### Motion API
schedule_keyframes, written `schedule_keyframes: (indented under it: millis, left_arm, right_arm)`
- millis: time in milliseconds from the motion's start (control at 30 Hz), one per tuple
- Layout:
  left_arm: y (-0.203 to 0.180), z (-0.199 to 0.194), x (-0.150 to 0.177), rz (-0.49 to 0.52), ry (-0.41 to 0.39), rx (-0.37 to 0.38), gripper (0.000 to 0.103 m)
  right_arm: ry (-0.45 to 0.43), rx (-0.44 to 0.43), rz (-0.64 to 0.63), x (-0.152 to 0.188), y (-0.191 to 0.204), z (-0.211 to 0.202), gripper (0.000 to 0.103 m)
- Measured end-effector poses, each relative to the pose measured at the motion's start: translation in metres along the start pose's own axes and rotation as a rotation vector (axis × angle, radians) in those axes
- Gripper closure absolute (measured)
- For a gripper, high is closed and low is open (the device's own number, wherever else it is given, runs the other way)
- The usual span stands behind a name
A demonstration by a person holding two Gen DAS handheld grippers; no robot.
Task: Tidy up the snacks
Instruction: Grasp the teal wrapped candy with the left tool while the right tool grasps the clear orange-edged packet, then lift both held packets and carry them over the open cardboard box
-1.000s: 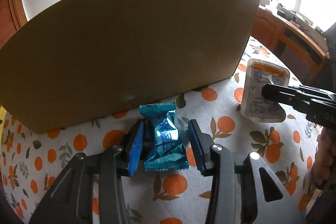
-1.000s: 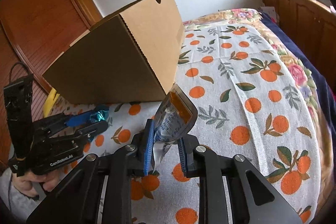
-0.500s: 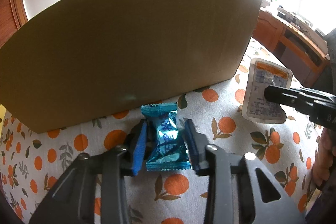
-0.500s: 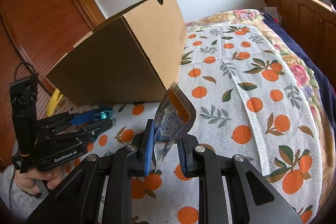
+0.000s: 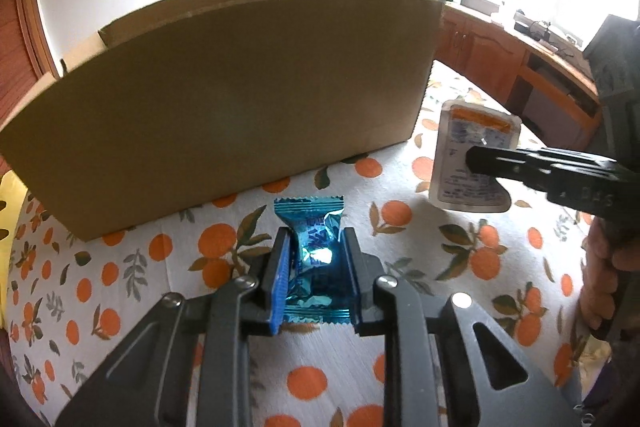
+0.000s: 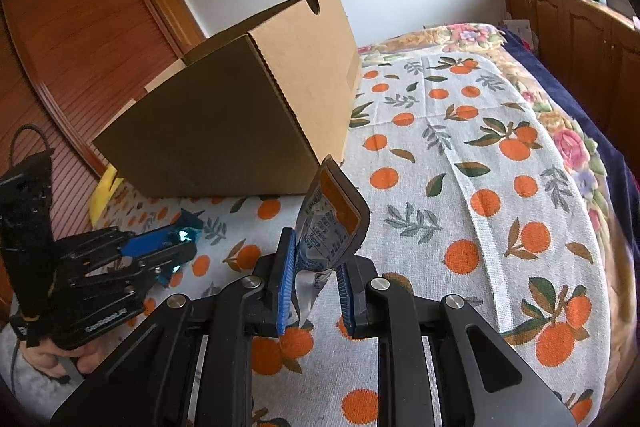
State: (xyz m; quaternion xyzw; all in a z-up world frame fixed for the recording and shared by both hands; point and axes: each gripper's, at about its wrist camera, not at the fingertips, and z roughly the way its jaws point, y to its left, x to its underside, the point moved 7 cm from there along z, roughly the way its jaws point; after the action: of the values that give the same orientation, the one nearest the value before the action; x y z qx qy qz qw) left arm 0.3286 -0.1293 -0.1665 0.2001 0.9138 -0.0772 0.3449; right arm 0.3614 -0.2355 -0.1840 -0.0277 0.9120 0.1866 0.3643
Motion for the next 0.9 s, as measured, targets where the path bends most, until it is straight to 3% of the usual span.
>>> schedule_keyframes:
  millis: [333,900]
  left_arm:
    - [-0.005,-0.034,-0.002,-0.003,-0.049,0.009,0.081]
    - [-0.008,-0.131,-0.015,-0.013,-0.190,0.007,0.081]
  right_arm:
    - [-0.021,0.022,-0.006,0.003,0.008,-0.028,0.086]
    - [-0.119,0.061,-0.142,-0.019,0.070,-0.117,0.085]
